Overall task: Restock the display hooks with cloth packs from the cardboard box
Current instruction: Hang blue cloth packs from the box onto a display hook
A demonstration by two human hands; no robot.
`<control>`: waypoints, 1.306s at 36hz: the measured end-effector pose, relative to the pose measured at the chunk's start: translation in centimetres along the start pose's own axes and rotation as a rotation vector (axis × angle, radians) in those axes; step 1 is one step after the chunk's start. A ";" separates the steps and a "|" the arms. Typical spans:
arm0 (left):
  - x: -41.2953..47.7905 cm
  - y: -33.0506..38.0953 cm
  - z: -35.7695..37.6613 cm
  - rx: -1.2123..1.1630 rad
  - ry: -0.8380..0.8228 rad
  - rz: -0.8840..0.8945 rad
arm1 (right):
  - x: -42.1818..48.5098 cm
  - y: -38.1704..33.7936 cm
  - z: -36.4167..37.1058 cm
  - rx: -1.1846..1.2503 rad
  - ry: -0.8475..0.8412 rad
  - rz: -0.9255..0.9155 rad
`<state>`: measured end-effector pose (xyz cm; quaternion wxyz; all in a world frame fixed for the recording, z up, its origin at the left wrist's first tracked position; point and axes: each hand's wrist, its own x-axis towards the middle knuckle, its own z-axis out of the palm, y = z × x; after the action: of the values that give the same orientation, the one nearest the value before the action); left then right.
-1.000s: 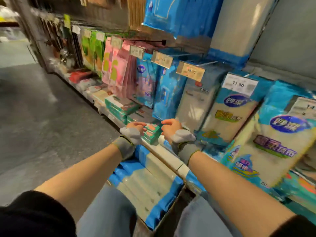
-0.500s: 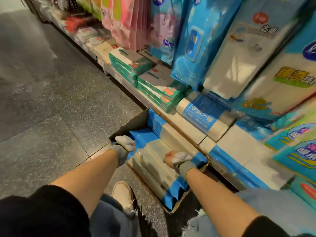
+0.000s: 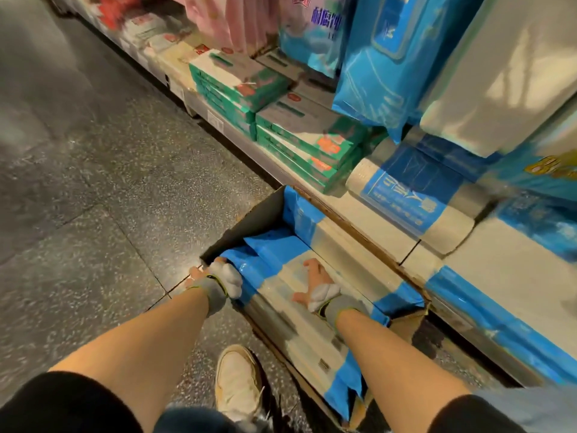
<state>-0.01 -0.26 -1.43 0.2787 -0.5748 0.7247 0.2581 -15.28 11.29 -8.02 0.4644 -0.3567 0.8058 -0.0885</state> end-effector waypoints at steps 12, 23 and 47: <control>-0.3 -0.7 -1.0 0.163 -0.001 0.006 | 0.6 -0.6 -0.7 -0.459 -0.147 -0.137; 2.6 -0.9 -1.1 -0.127 0.093 0.148 | 1.0 -0.4 -1.6 -0.695 0.031 -0.175; -2.6 5.7 -5.0 -0.639 0.398 0.534 | -5.4 -4.1 -9.3 -0.429 0.311 -0.413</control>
<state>-5.66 -0.71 4.28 -0.1335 -0.4636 0.7709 0.4159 -19.14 10.08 2.78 0.2226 -0.5842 0.7780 -0.0622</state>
